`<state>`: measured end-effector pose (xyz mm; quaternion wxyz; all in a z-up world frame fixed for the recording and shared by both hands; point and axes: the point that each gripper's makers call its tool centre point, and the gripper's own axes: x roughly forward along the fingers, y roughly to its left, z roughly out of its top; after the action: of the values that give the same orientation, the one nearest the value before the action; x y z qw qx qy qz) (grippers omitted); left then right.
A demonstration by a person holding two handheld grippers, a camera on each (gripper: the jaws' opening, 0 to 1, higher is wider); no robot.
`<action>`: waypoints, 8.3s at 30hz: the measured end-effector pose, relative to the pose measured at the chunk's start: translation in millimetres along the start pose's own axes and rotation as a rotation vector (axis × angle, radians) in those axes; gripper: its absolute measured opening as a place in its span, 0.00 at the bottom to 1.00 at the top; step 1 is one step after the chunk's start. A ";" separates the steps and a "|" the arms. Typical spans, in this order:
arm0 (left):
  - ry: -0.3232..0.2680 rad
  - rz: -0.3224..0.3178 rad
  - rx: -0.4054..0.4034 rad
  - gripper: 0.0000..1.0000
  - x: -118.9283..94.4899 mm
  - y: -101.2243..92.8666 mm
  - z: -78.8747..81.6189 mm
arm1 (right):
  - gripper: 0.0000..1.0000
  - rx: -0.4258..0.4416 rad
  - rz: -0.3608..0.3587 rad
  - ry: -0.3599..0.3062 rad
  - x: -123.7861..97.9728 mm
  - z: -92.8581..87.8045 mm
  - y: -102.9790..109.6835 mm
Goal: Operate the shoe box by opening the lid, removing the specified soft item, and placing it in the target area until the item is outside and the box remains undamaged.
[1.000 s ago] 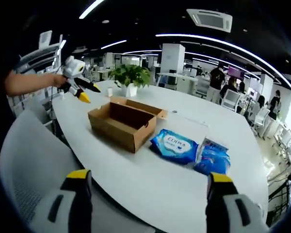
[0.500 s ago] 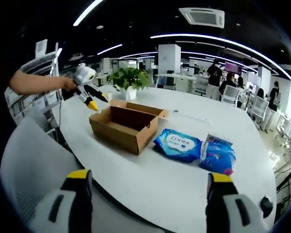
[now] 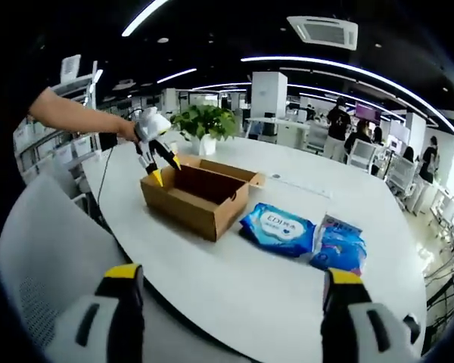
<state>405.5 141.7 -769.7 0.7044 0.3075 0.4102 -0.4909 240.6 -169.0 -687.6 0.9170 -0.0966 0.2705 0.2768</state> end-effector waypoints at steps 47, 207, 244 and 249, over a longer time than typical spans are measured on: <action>0.128 -0.231 0.120 0.48 49.8 1.4 -7.8 | 0.99 0.031 -0.064 0.032 1.6 -9.1 -11.5; -0.241 -0.082 0.322 0.19 -46.7 -135.7 95.8 | 0.48 -0.281 0.234 -0.159 31.0 74.8 67.9; -0.357 -0.289 0.525 0.19 -47.5 -200.6 128.2 | 0.21 -0.395 0.443 -0.183 31.2 78.7 115.7; -0.374 -0.323 0.541 0.19 -47.7 -209.9 131.9 | 0.19 -0.412 0.446 -0.178 29.8 76.1 117.4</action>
<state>235.1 -16.6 -671.5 0.5740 0.3187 0.1729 -0.7342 229.4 -33.4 -643.6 0.8148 -0.1940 0.1417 0.5276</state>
